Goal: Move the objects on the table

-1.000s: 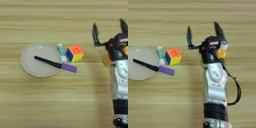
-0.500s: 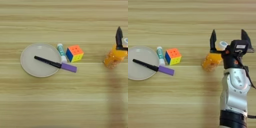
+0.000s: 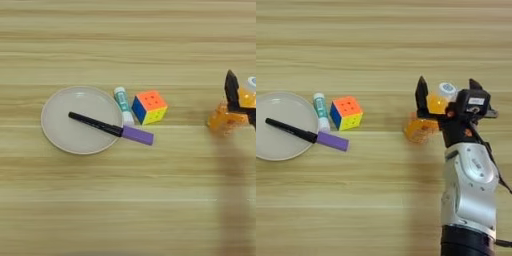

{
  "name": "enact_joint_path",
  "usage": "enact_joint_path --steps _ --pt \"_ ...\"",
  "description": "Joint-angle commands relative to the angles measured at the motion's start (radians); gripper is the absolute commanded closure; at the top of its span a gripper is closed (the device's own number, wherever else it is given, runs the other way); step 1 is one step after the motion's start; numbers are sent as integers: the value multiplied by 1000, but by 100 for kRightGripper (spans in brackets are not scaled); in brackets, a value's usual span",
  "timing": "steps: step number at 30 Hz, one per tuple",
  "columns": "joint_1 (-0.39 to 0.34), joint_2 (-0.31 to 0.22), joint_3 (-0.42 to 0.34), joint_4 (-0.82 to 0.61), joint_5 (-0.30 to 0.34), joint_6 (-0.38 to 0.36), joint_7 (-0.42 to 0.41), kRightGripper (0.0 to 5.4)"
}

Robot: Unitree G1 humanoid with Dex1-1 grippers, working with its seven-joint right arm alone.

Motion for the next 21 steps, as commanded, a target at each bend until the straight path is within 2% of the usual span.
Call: enact_joint_path --steps 1,11,21 --pt "-63 -44 -3 -2 0 39 -17 3" --pt "-70 -42 32 58 -11 117 -7 3" --pt "-81 -40 49 94 -17 120 -4 3"
